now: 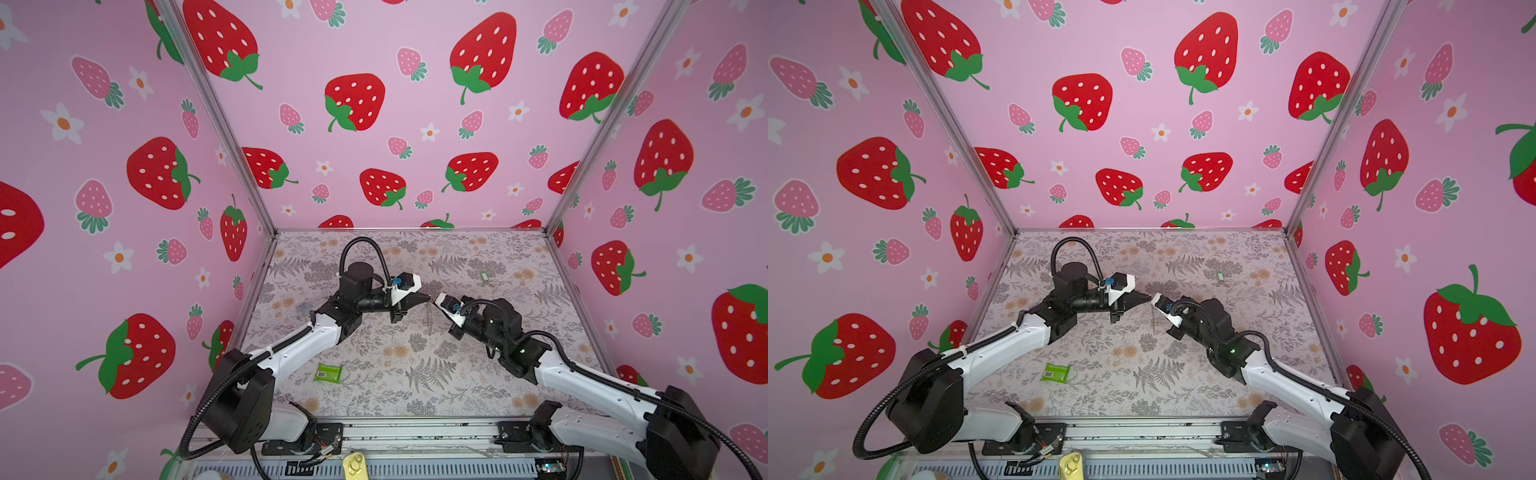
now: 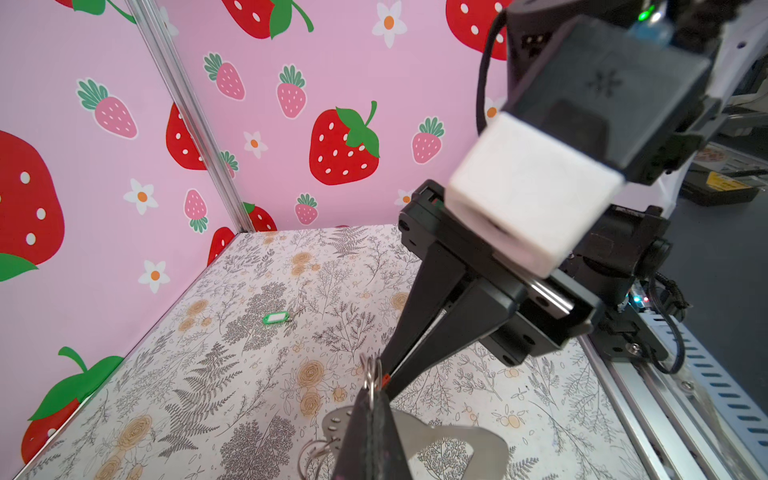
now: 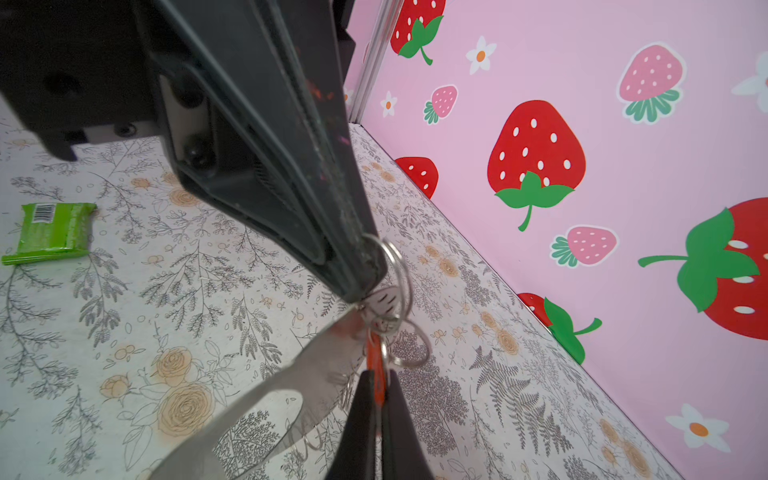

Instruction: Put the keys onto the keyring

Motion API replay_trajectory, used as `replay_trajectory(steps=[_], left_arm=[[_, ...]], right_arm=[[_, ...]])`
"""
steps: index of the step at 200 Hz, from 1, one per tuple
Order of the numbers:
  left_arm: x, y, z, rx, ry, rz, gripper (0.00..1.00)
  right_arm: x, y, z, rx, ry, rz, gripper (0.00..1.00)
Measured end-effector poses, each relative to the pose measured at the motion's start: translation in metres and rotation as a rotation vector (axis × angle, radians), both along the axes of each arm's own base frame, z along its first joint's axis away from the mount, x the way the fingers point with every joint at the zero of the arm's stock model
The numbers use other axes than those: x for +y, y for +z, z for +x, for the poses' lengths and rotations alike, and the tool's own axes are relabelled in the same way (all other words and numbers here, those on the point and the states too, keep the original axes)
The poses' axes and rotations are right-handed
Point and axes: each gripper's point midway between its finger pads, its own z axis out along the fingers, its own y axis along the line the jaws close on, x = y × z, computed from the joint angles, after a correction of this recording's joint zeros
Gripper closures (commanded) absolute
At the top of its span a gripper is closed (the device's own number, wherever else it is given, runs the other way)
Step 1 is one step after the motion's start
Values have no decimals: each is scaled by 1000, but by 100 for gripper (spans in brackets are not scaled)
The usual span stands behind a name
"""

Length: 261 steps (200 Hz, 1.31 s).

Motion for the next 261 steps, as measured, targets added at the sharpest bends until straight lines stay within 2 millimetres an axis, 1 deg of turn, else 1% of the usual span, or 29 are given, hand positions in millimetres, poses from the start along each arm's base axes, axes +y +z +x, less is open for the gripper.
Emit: replay_trajectory(steps=[19, 36, 45, 56, 83, 98, 119, 148, 167, 191, 221, 261], left_arm=[[0, 0, 1, -2, 2, -1, 100], [0, -2, 0, -7, -2, 7, 100], [1, -4, -1, -8, -6, 14, 100], [1, -6, -2, -7, -15, 22, 100], [1, -12, -10, -1, -55, 46, 100], [1, -12, -16, -5, -94, 55, 100], [0, -10, -25, -9, -155, 63, 100], [1, -6, -39, -13, -236, 70, 100], [2, -8, -45, -5, -267, 78, 100], [4, -14, -51, 16, -290, 93, 100], [6, -17, -56, 30, -307, 104, 100], [6, -12, -57, 17, -320, 102, 100]], right_arm=[[-3, -2, 0, -24, -14, -7, 77], [-7, -4, -5, -43, -6, -19, 74], [-11, 0, -9, -60, -1, -17, 73], [-16, 7, -13, -84, 9, -7, 73], [-29, 35, -17, -150, 20, 42, 72], [-33, 41, -17, -167, 26, 41, 72], [-29, 38, -16, -160, 58, -7, 69], [-12, 28, -17, -138, 153, -84, 66], [-7, 17, -26, -131, 222, -119, 65], [-5, 18, -35, -156, 279, -130, 65], [-3, 18, -43, -187, 332, -142, 67], [0, 15, -52, -219, 392, -165, 72]])
